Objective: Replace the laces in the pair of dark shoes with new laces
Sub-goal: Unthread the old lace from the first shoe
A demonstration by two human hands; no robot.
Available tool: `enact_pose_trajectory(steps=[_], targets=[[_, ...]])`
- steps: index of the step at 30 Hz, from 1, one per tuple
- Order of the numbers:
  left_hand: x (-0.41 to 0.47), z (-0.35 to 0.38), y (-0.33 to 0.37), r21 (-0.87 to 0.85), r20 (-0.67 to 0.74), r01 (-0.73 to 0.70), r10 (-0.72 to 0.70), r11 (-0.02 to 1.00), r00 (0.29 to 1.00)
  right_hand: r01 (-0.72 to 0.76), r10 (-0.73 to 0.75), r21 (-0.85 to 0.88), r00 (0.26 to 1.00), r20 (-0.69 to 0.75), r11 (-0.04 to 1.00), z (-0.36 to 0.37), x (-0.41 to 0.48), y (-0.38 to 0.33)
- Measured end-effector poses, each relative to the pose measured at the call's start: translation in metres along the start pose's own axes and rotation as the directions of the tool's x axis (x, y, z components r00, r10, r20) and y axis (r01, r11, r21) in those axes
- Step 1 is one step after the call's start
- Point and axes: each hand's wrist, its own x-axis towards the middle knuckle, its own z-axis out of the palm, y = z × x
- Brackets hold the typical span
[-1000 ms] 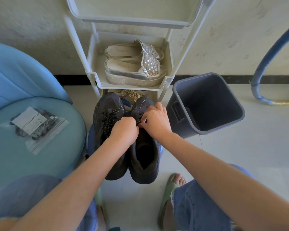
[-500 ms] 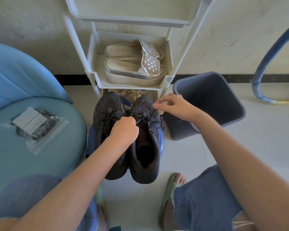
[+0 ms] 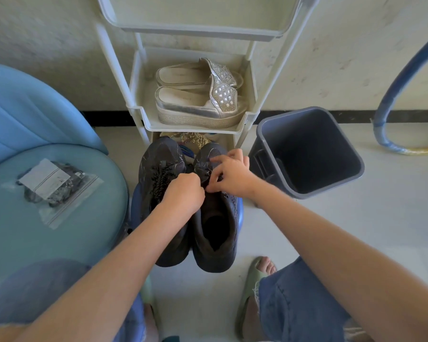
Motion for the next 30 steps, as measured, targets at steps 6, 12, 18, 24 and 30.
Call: enact_pose_trajectory(steps=[6,12,18,24,30], targets=[[-0.001,0.002,-0.002,-0.033,-0.023,-0.028,0.027,0.999,0.999,-0.013,-0.111,0.237,0.857,0.503,0.971,-0.068,-0.024,0.037],[0.002,0.000,-0.004,-0.063,0.018,-0.040,0.041,0.997,0.999,-0.038,0.022,0.084,0.981,0.193,0.996,-0.050,-0.015,0.027],[-0.001,-0.001,-0.002,-0.077,0.021,-0.047,0.049,0.996,0.999,-0.015,0.029,-0.195,0.997,0.070,0.981,-0.005,0.003,-0.011],[-0.001,0.001,-0.002,-0.057,-0.009,-0.015,0.015,0.998,1.000,0.076,-0.049,-0.151,0.983,0.175,0.986,-0.019,-0.004,-0.003],[-0.001,0.004,-0.003,0.000,-0.027,-0.014,0.014,1.000,1.000,0.075,-0.077,0.022,0.888,0.453,0.997,-0.067,-0.025,0.027]])
